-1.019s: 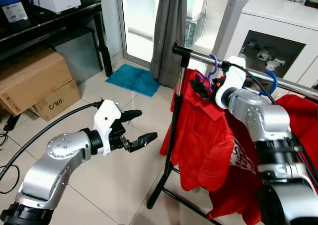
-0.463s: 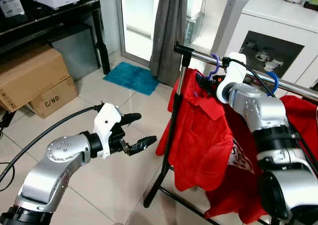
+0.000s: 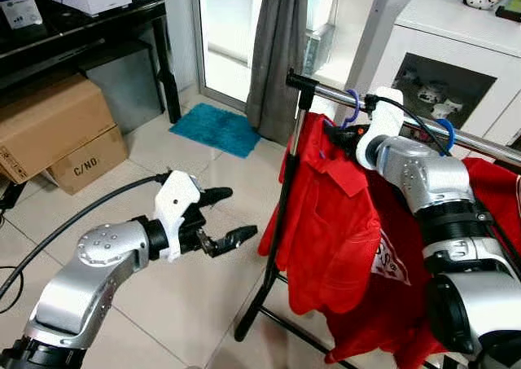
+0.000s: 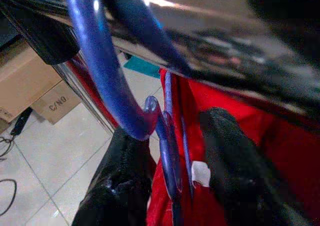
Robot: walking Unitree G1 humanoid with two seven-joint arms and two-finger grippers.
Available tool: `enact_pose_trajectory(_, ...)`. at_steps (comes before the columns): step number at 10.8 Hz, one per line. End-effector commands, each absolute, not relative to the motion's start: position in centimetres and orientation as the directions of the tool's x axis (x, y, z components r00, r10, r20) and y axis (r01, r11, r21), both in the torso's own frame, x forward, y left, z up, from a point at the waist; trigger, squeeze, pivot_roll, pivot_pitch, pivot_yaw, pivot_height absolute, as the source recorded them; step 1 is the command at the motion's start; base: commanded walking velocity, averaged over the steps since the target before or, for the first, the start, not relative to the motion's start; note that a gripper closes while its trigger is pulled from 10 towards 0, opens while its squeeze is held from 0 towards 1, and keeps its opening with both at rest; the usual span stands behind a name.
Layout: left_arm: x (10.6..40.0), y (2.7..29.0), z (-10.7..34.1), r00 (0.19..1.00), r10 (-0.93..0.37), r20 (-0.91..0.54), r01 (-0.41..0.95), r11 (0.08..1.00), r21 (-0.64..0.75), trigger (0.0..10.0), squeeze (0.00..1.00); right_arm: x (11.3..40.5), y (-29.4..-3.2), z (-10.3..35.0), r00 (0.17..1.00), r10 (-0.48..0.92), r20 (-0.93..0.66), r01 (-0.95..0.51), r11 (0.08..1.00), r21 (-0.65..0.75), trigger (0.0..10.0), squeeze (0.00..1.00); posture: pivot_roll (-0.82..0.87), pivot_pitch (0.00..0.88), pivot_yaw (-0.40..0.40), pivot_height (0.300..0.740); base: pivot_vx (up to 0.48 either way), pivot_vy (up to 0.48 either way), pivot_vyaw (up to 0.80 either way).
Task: Hang hanger
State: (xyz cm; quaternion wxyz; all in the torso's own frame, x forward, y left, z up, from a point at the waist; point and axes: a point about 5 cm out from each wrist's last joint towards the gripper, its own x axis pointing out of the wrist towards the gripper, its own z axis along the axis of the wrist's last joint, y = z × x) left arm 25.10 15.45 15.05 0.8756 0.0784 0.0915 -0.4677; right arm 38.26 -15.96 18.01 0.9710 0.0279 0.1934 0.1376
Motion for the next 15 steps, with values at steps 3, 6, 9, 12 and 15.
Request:
enact_pose_trajectory(3, 24.9, 15.2, 15.3, 0.532, -0.812, -0.239, 0.844, 0.530, 0.079, 10.0, 0.00, 37.2, -16.6, 17.3, 0.880, 0.271, -0.391, -0.242, 0.963, 0.122, 0.0, 0.00, -0.06, 0.000, -0.063, 0.740, 0.000, 0.000, 0.00)
enact_pose_trajectory(6, 25.2, 15.2, 15.4, 0.528, -0.813, -0.247, 0.847, 0.524, 0.089, 10.0, 0.00, 36.6, -16.0, 16.9, 0.877, 0.271, -0.397, -0.244, 0.963, 0.118, 0.0, 0.00, -0.06, 0.000, -0.053, 0.740, 0.000, 0.000, 0.00)
enact_pose_trajectory(9, 25.3, 15.3, 15.5, 0.528, -0.811, -0.251, 0.847, 0.522, 0.097, 10.0, 0.00, 36.6, -15.7, 17.1, 0.885, 0.265, -0.384, -0.239, 0.964, 0.115, 0.0, 0.00, -0.06, 0.000, -0.054, 0.740, 0.000, 0.000, 0.00)
enact_pose_trajectory(12, 25.3, 15.3, 15.5, 0.536, -0.806, -0.250, 0.842, 0.529, 0.100, 10.0, 0.00, 36.5, -15.2, 17.4, 0.894, 0.274, -0.354, -0.248, 0.962, 0.118, 0.0, 0.00, -0.05, 0.000, -0.058, 0.740, 0.000, 0.000, 0.00)
enact_pose_trajectory(15, 26.6, 15.6, 16.3, 0.693, -0.704, -0.157, 0.721, 0.680, 0.132, 10.0, 0.00, 35.6, -15.1, 18.8, 0.916, 0.323, -0.239, -0.307, 0.946, 0.103, 0.0, 0.00, -0.05, 0.000, -0.068, 0.740, 0.000, 0.000, 0.00)
